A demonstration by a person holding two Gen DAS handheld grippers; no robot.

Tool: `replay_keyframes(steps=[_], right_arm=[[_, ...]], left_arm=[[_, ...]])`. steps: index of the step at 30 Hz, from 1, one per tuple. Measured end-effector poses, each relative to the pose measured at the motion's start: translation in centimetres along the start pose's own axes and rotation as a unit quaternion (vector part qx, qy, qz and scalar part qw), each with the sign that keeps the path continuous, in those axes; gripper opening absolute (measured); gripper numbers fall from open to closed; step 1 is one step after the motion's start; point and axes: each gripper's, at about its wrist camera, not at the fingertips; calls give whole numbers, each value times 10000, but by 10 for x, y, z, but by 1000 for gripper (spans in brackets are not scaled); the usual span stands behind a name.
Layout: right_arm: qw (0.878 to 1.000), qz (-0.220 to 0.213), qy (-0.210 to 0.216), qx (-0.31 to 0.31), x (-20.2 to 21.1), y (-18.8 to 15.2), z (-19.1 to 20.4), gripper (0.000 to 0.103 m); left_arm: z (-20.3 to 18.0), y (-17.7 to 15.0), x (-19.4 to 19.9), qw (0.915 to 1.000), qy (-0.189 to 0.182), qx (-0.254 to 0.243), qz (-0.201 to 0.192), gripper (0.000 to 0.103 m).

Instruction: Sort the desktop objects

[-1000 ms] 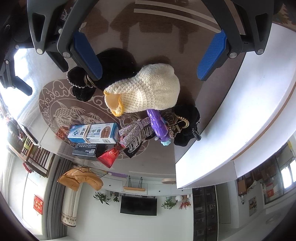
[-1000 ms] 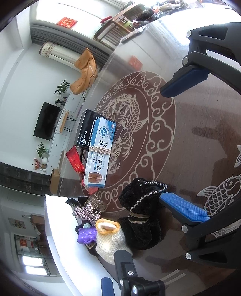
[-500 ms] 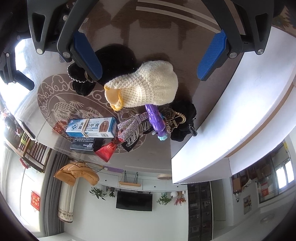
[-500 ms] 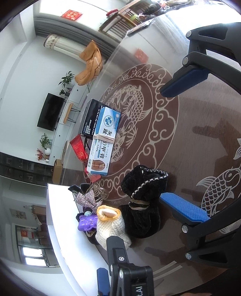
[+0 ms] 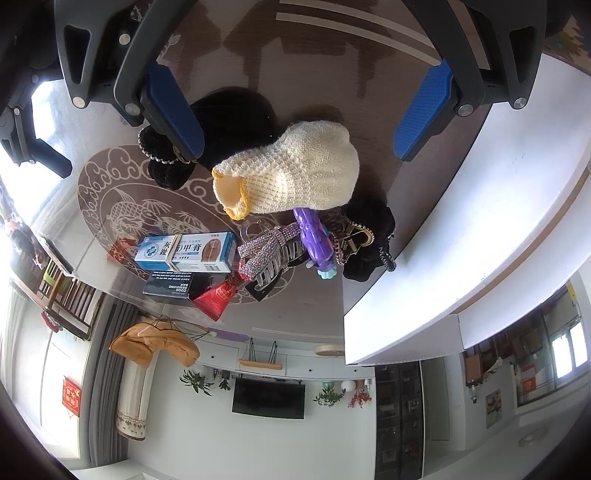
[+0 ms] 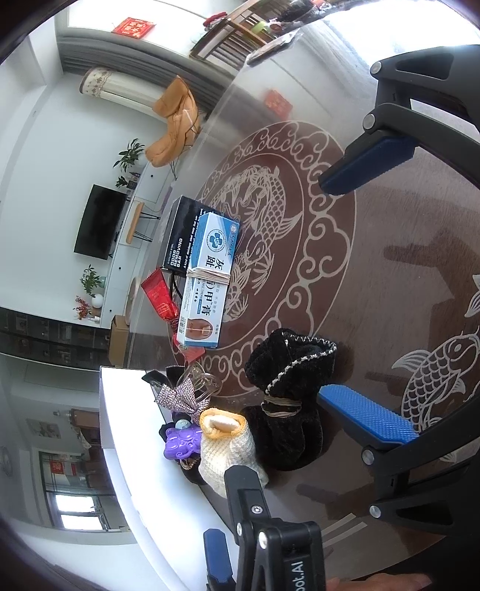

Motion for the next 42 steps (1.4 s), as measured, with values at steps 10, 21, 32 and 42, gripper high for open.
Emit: replay_keyframes(steps=[10,21,32,42], right_arm=[[10000,21,-4,78,0,0,3,103],[10000,16,-2,59,0,0,2,103],[10000,8,6,39,0,0,1,103],[10000,57,-27,29,-1,0,1,103]], left_arm=[[4,0,1,9999,-18,103,-1,103],[0,-1,1,10000,38,-3,-44,103],[3,0,1,9999,31,90,-39,103],[33,8,-6,9968,31,789,153,103]])
Point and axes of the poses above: each gripper's, at about its wrist camera, not at the fingertips, and x roughly against the way its jaws point, z to its left, y to its top, and after that the axes turned 9 degrees about x, right-handed
